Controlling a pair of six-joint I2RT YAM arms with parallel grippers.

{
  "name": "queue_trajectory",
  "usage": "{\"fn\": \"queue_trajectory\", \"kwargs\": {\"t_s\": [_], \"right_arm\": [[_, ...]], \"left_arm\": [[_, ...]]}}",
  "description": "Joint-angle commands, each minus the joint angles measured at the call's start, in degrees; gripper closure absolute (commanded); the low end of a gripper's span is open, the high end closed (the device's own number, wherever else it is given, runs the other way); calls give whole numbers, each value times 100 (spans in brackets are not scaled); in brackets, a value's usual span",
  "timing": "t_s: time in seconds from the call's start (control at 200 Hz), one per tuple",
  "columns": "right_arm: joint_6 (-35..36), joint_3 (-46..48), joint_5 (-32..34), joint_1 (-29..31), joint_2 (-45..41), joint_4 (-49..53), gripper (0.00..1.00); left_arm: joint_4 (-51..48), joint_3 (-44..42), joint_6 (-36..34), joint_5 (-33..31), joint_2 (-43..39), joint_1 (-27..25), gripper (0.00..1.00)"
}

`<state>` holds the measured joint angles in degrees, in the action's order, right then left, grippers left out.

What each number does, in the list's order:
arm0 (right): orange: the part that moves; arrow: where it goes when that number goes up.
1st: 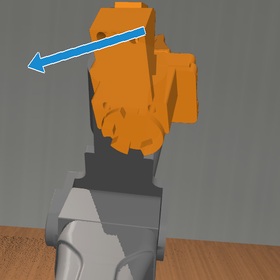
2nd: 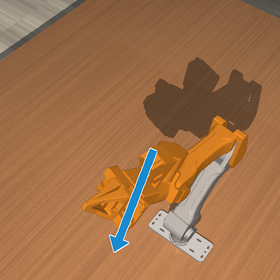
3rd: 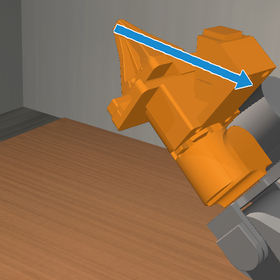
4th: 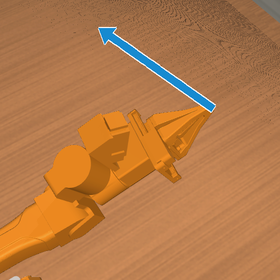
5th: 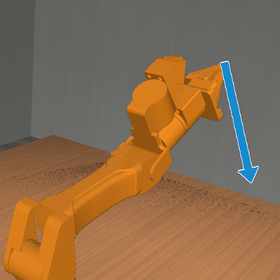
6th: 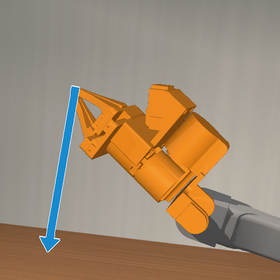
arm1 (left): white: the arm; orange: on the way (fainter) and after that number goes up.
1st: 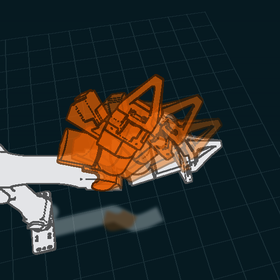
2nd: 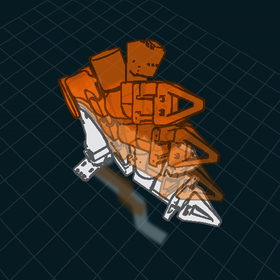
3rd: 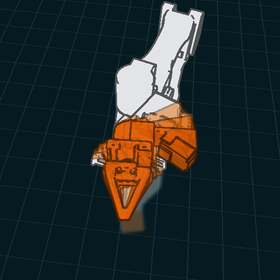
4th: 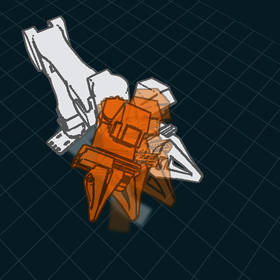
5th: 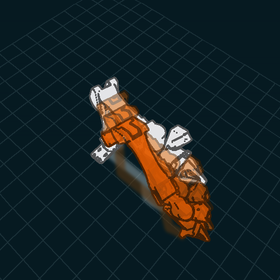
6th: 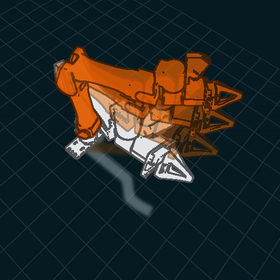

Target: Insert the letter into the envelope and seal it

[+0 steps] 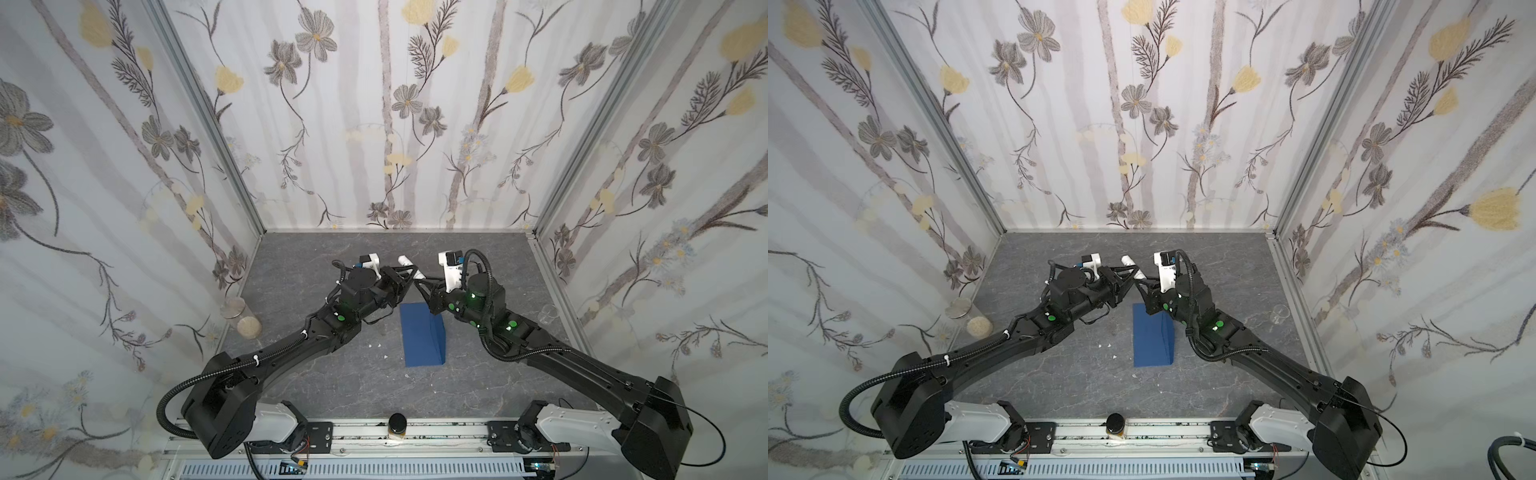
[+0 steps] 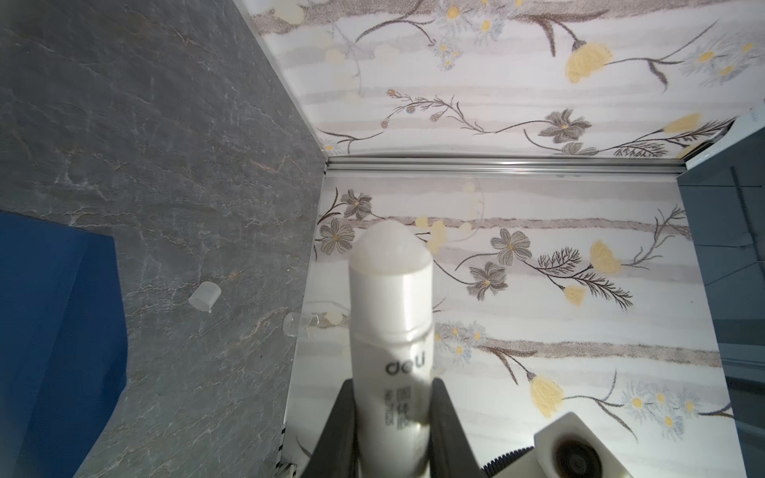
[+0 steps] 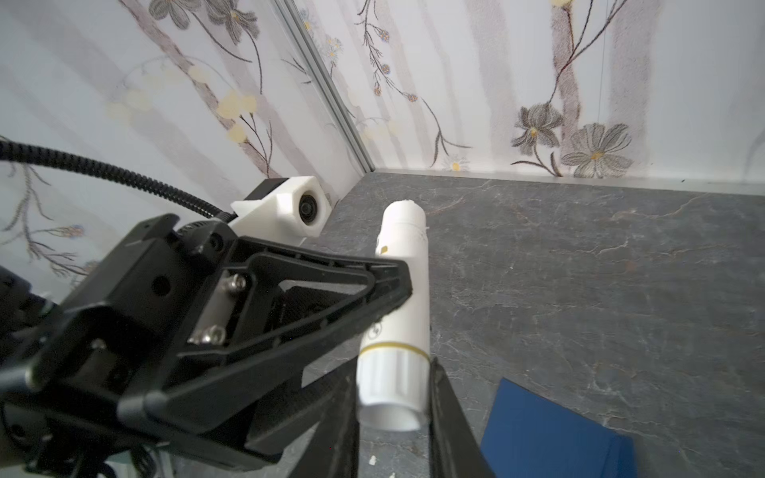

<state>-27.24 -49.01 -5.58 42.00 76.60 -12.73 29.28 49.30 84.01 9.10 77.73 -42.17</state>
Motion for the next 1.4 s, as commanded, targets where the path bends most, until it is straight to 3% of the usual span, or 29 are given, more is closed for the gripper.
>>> {"fn": "queue_trajectory", "kwargs": {"t_s": [0.0, 0.39, 0.68, 1.004, 1.194, 1.394], "right_arm": [[-1106, 68, -797, -242, -56, -1174, 81], [-3581, 630, -2324, -1003, 214, -2848, 83], [-5308, 1188, -2876, -1299, 628, -4278, 83], [-7545, 1830, -3146, -1469, 1532, -7347, 84], [-8182, 2001, -3027, -1488, 2118, -8503, 85], [-8274, 1990, -3045, -1492, 2198, -8682, 84]], "left_arm": [[443, -151, -249, 69, 65, -98, 100], [1587, -437, -992, -162, 286, -386, 100], [2727, -929, -1466, -53, 329, -467, 100], [4028, -1195, -1695, 558, 662, -481, 100], [4276, -1249, -1884, 724, 663, -493, 100], [4319, -1306, -1984, 684, 629, -511, 100]]}}
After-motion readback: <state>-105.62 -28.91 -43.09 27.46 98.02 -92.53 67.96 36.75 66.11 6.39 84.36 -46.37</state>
